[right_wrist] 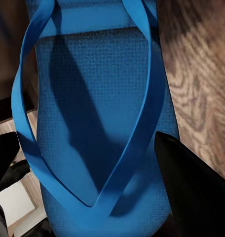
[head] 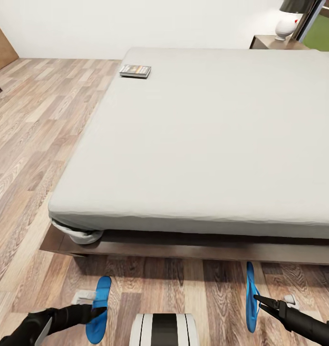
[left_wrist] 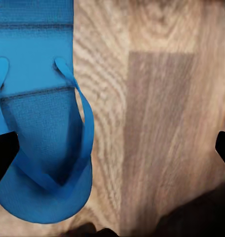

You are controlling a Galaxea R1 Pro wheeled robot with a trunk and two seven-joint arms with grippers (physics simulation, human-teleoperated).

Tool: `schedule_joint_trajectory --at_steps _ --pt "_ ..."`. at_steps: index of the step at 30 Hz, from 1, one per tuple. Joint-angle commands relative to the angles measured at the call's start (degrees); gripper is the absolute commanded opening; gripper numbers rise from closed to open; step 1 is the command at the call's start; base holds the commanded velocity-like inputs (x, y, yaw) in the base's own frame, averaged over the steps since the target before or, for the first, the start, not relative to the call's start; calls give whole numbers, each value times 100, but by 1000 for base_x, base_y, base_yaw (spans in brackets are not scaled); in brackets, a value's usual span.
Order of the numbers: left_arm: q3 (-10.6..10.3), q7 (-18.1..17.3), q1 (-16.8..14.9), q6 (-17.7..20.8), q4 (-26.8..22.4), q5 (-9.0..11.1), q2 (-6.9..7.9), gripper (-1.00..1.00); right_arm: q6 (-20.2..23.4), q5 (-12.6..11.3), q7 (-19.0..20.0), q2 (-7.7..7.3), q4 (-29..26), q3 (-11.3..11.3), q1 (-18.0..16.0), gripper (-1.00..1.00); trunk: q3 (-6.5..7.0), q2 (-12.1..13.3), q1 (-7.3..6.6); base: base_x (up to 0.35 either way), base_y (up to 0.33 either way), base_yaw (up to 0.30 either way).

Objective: In the bedroom, move the book from the bed onto either nightstand, and place the two sandals side by side next to the bed.

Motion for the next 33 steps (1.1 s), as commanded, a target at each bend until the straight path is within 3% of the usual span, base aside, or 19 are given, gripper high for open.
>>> schedule_joint_trajectory --at_steps 1,4,7,13,17,22,31,33 --pt "105 -214 -2 58 -9 -36 42 100 63 -71 10 -4 -2 21 -3 -100 -3 -1 -1 0 0 0" --pt "353 -1049 -2 61 -11 -37 238 100 52 -71 0 -4 -2 21 -3 -100 -3 -1 -1 0 0 0" --pt "604 -1616 -2 61 -12 -38 311 100 29 -71 -32 -4 -2 21 -3 -100 -3 -1 -1 0 0 0" --pt "721 -1746 -2 61 -10 -38 325 100 -1 -69 -91 6 58 28 -3 -100 -3 -1 -1 0 0 0" --pt "728 -1754 -2 61 -11 -38 326 100 -122 -66 -359 12 454 32 -3 -100 -3 -1 -1 0 0 0" --pt "729 -1750 -1 50 -10 -38 305 100 -782 -62 -792 9 905 38 0 -100 -3 -1 -1 0 0 0" --pt "729 -1750 -1 45 -4 -38 295 100 -1458 -62 -942 5 1171 39 -1 -100 -3 -1 -1 0 0 0" --pt "728 -1748 0 44 -3 -38 293 100 -1948 -62 -1423 5 1169 44 -2 -100 -3 -1 -1 0 0 0"
